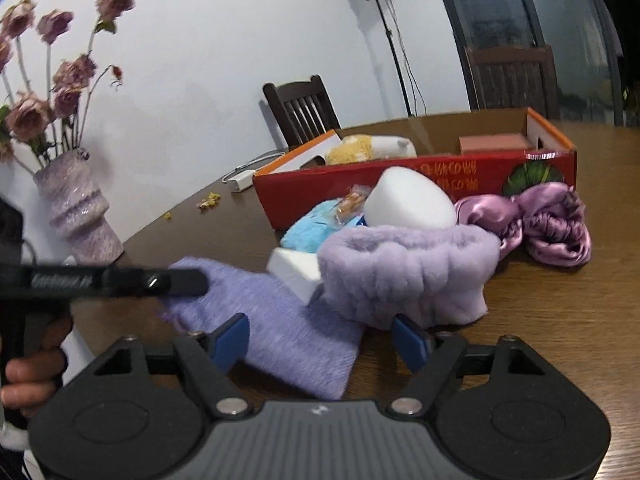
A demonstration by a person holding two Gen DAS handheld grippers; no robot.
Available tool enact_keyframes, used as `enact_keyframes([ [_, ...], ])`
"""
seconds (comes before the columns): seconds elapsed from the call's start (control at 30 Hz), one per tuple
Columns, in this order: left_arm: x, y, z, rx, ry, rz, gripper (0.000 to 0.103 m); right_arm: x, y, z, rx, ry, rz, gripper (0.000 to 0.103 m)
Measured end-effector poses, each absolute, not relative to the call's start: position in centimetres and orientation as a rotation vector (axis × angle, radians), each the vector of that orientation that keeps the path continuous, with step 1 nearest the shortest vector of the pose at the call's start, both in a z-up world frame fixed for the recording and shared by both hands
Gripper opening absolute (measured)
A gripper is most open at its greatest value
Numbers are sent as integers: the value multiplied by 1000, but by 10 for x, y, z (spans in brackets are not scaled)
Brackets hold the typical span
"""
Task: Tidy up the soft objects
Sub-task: 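Grasp the lavender knit pouch with the right gripper, then place the knit pouch into the box and release it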
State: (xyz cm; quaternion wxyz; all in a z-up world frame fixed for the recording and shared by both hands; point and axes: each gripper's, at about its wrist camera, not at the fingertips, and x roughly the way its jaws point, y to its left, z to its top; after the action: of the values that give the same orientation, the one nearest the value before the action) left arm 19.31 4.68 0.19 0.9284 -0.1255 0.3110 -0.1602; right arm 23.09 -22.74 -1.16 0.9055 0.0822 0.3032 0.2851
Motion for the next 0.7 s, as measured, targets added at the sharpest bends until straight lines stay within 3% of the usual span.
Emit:
enact_keyframes([
  [0.2, 183, 61, -5, -297, 656, -315, 8, 224, -197, -15, -12, 611, 545, 60],
  [0.27, 182, 61, -1, -293, 641, -318, 8, 220, -185, -16, -75, 602, 541, 42],
  [0.4, 183, 54, 5, -279, 622, -335, 6, 213, -173, -17, -125, 583, 560, 20],
  [0.43, 182, 52, 8, -275, 616, -344, 6, 212, -172, -16, -124, 584, 571, 11],
  [0.7, 161, 46, 53, -226, 471, -406, 5, 191, -196, 29, -9, 494, 633, 7],
])
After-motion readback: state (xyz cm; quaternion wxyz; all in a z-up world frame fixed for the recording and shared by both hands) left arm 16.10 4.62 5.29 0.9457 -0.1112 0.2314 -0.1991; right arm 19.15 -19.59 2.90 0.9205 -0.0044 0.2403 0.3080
